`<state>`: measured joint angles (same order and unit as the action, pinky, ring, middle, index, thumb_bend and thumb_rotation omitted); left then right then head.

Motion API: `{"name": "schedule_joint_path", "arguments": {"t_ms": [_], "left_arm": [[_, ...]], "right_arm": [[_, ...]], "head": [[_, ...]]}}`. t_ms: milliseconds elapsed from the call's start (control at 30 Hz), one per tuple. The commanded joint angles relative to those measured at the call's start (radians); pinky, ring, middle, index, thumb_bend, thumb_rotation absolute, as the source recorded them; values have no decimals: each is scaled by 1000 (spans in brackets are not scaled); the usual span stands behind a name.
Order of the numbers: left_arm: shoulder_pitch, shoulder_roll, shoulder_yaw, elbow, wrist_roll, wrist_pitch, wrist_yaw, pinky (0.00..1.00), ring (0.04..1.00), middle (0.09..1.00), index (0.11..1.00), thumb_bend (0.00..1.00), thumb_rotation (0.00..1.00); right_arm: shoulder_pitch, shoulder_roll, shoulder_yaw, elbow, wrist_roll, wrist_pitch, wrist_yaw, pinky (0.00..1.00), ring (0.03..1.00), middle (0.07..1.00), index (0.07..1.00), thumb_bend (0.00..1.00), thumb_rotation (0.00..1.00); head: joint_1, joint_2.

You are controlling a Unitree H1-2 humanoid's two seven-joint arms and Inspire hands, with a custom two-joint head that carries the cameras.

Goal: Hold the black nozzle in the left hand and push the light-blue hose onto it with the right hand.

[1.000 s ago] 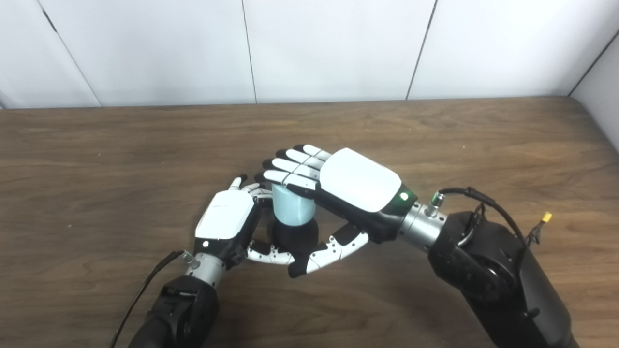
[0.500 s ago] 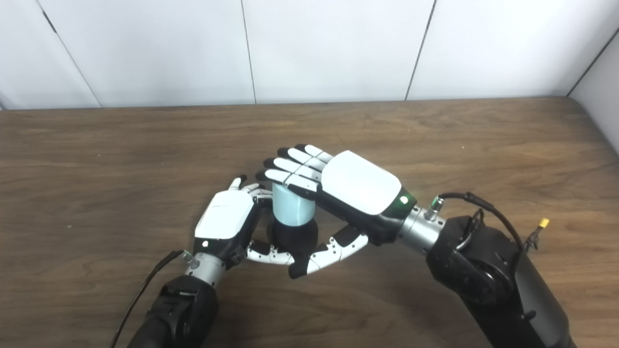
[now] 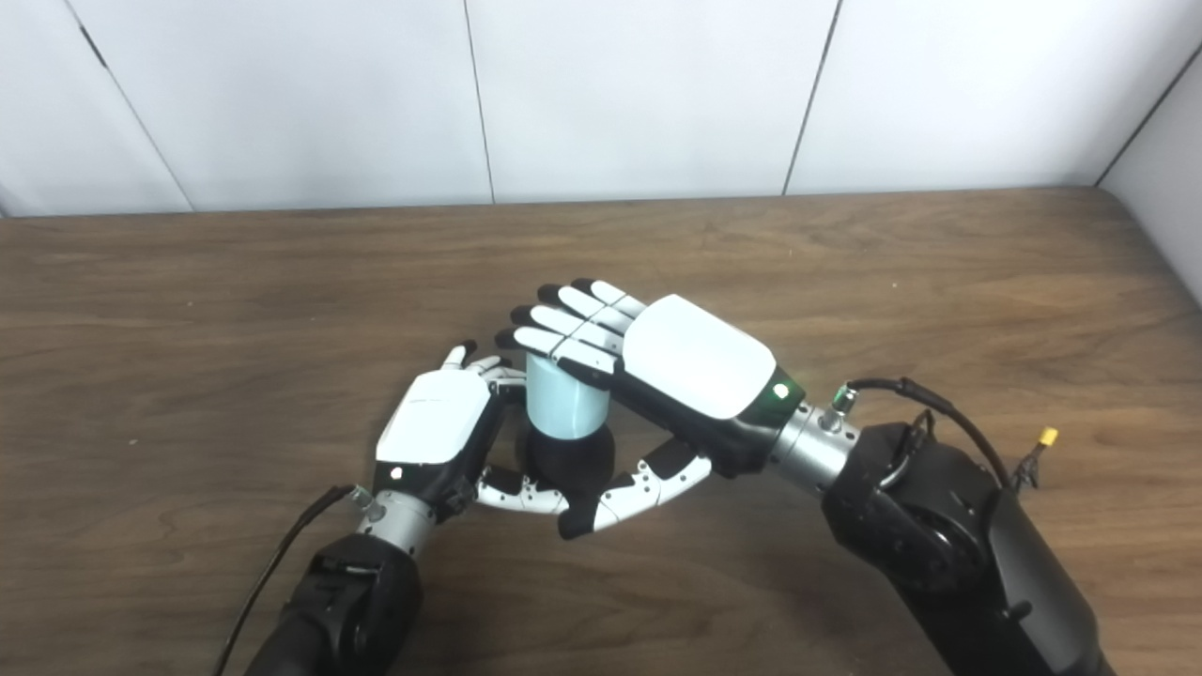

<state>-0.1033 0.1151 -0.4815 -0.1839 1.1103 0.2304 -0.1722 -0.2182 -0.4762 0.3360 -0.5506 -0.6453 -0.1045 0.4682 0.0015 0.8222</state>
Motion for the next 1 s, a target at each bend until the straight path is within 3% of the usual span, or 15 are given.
{"name": "schedule_joint_path", "arguments": {"t_ms": [0, 833, 967], "left_arm": [[4, -7, -10, -13, -9, -1, -31, 1000, 879, 753, 480, 523, 54], [7, -13, -15, -5, -8, -6, -21, 1000, 876, 747, 480, 523, 54], [7, -15, -15, -8, -3, -1, -23, 1000, 878, 750, 480, 523, 54]], "right_arm": [[57, -42, 55, 66, -18, 18, 112, 993, 960, 938, 929, 622, 932], [5, -85, 76, 41, 5, 47, 149, 915, 848, 821, 815, 644, 930], [1, -75, 67, 40, 5, 54, 125, 908, 866, 841, 838, 646, 919]], "head": [[1, 1], [-1, 8], [0, 8]]}}
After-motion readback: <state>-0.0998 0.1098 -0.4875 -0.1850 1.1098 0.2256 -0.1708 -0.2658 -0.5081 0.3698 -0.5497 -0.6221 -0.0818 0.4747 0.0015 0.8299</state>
